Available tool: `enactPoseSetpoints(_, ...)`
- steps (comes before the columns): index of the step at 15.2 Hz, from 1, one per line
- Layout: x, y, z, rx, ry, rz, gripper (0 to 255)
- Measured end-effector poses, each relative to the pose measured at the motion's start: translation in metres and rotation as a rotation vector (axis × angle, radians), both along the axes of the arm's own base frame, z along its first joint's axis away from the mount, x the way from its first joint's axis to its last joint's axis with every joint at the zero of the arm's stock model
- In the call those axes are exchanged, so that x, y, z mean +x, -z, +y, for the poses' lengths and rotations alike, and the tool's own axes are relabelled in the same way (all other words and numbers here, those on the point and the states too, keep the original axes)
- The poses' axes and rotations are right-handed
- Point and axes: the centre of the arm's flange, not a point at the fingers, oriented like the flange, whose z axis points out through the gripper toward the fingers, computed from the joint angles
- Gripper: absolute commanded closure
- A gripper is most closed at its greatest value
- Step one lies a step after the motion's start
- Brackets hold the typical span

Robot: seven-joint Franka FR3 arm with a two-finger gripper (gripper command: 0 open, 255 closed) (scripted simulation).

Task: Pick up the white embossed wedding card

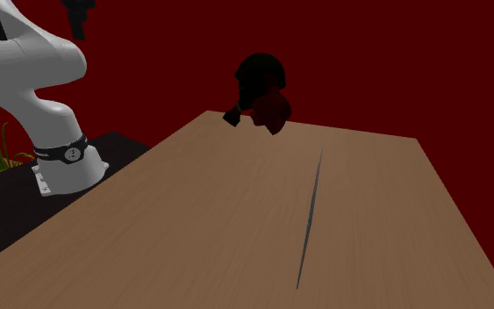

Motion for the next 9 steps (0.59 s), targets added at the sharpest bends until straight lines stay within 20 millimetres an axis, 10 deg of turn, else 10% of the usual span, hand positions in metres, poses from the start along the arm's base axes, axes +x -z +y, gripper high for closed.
enactPoseSetpoints(9, 0.042, 0.027, 0.074, 0.019, 0.212, 0.02, 0)
